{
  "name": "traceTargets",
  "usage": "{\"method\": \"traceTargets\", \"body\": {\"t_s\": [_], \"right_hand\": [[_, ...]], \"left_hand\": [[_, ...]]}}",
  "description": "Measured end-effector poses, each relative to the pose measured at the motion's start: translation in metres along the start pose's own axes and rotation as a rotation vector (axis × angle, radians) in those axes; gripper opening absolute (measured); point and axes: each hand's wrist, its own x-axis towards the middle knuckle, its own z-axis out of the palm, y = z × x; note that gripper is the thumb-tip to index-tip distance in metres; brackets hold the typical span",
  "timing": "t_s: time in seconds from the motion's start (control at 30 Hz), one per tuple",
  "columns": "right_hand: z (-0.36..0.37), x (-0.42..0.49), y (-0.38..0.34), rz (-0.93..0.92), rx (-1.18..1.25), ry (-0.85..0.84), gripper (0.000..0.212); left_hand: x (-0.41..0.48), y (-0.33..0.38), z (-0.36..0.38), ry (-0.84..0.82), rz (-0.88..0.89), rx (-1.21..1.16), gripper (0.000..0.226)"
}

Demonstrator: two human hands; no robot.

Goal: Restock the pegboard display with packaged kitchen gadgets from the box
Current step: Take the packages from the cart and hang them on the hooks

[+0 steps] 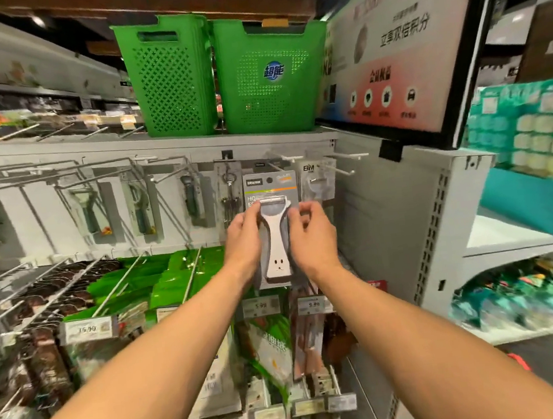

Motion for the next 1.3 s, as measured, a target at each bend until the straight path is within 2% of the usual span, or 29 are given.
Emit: {"method": "traceTargets", "body": {"t_s": [0.1, 0.3, 0.57, 0.7, 0.77, 0.9, 1.13, 1.3], "right_hand": [[-0.014, 0.007, 0.004, 0.017, -0.017, 0.036, 0.015], [-0.025, 0.018, 0.012, 0.05, -0.067, 0.073, 0.016], [-0.022, 0.028, 0.011, 0.042, -0.052, 0.123, 0.018], [-0.015, 0.036, 0.017, -0.026, -0.083, 0.114, 0.006], [-0.009, 0.04, 0.02, -0.023, -0.082, 0.091, 0.009], [0.003, 0.05, 0.031, -0.016, -0.081, 0.085, 0.019], [0.032, 0.087, 0.046, 0.043, -0.154, 0.022, 0.036], [0.063, 0.127, 0.06, 0.136, -0.208, -0.037, 0.043]], "left_hand": [[-0.001, -0.001, 0.01, 0.0, 0.035, 0.078, 0.022], [0.0, -0.003, 0.022, -0.003, 0.08, 0.203, 0.02], [0.01, -0.006, 0.022, 0.021, 0.115, 0.187, 0.021], [0.019, -0.008, 0.025, 0.085, 0.118, 0.2, 0.014], [0.022, -0.009, 0.024, 0.113, 0.14, 0.224, 0.02], [0.036, -0.014, 0.024, 0.089, 0.263, 0.343, 0.011], [0.083, -0.028, 0.023, 0.075, 0.215, 0.397, 0.03], [0.131, -0.037, 0.027, 0.005, 0.171, 0.439, 0.039]]}}
